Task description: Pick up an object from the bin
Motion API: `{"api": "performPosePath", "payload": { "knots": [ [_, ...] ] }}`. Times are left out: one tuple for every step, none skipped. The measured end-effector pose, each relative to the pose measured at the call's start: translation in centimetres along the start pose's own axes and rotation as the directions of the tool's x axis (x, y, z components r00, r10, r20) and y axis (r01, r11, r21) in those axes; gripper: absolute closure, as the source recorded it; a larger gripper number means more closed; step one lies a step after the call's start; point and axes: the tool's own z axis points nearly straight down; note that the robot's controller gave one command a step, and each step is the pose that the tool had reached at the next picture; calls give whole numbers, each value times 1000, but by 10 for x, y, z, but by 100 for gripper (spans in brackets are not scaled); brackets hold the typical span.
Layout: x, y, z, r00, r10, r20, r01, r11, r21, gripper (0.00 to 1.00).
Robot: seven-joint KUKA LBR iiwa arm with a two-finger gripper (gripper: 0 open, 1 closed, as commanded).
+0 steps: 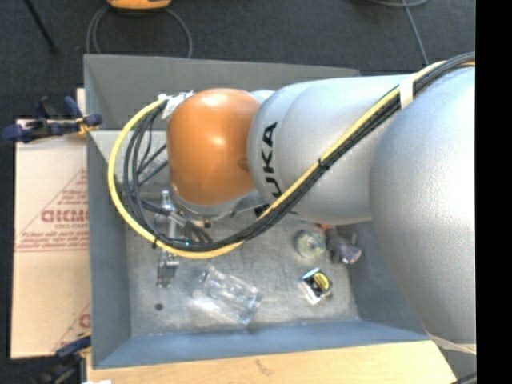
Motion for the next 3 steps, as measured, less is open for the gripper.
{"api": "performPosePath", "payload": {
  "knots": [
    [46,-63,17,998,-61,-5,61,998,5,0],
    [37,-132,114,998,-64,2,65,998,-5,0],
    [34,-132,112,998,-63,11,63,998,-4,100]
  ]
}}
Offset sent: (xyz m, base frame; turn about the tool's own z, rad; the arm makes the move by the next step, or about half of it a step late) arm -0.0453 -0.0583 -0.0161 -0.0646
